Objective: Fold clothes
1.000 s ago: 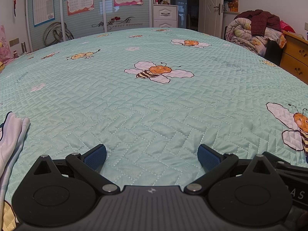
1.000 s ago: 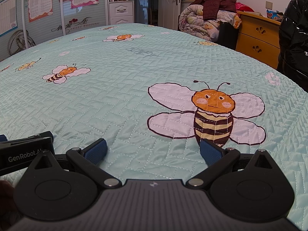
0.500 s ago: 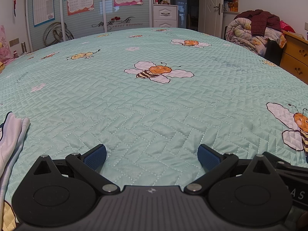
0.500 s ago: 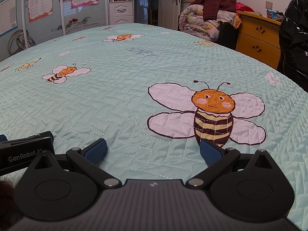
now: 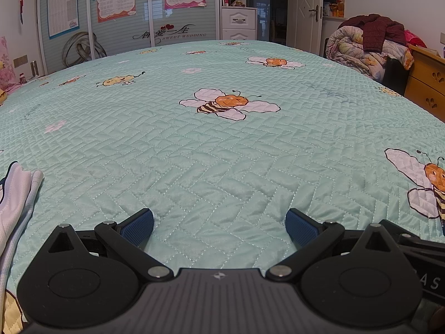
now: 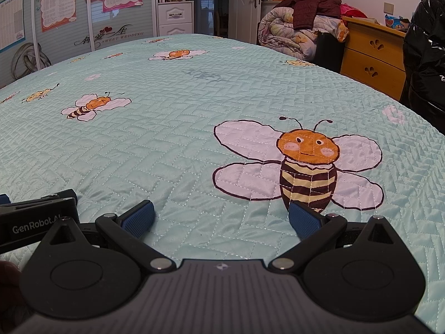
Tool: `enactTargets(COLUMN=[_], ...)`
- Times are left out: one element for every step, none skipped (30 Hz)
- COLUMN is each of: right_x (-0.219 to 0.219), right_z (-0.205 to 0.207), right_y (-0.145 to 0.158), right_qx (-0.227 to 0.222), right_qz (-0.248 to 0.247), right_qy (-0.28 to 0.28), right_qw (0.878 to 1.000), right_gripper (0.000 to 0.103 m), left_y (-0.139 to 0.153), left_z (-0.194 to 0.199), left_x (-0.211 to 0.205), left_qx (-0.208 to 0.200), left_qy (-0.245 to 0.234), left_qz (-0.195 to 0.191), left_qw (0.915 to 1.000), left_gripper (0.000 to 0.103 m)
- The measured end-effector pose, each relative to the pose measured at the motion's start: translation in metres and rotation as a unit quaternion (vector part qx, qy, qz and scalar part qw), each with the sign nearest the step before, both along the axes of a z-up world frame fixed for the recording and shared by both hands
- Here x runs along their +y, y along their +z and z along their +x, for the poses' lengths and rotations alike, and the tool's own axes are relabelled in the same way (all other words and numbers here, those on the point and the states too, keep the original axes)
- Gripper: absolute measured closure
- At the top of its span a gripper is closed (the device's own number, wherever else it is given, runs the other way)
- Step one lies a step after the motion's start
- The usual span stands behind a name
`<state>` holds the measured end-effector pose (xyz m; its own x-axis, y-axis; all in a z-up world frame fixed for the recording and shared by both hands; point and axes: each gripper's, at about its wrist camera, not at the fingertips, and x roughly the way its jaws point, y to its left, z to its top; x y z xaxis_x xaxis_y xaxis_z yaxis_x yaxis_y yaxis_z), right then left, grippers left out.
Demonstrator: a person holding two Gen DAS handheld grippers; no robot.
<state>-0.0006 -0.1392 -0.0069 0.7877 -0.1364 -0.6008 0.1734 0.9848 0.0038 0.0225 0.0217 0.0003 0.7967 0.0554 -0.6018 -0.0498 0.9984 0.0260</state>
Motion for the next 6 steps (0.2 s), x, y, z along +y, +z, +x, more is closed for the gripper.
enactTargets(right_x=[0.0001,0.0001,0.0002,0.0001,0.0001,0.0000], right_z=[0.0001,0.0001,0.0003,0.0004,0.0005,0.0006], right_y=[0.0000,0.0001,0.0001,0.0002,0.0002,0.0002], right_qx=[0.000,0.000,0.000,0.000,0.001,0.001], right_qz=[0.000,-0.001,-0.001,-0.002,-0.001,-0.001], right_qy=[0.000,0.000,0.000,0.000,0.000,0.000], right_qw=[1.000,1.000,1.000,1.000,1.000,1.000], right_gripper=[0.001,0.001,0.001,0.001,0.001,0.001], left_y=[-0.0001,-0.0002,-0.0003,-0.0003,-0.0003,-0.0002], left_z=[0.0002,0.0003,0.0004,0.0005,0.0006,0.0008], left_x=[0.0000,0.0003,0.0007,0.0009,0.0011,0.0010], left_qx=[0.000,0.000,0.000,0.000,0.000,0.000], left_qy=[0.000,0.000,0.000,0.000,0.000,0.000], left_qz=[0.000,0.000,-0.001,-0.002,-0.002,-0.002], left_qw=[1.0000,1.0000,1.0000,1.0000,1.0000,1.0000], left_gripper=[0.000,0.000,0.000,0.000,0.000,0.000])
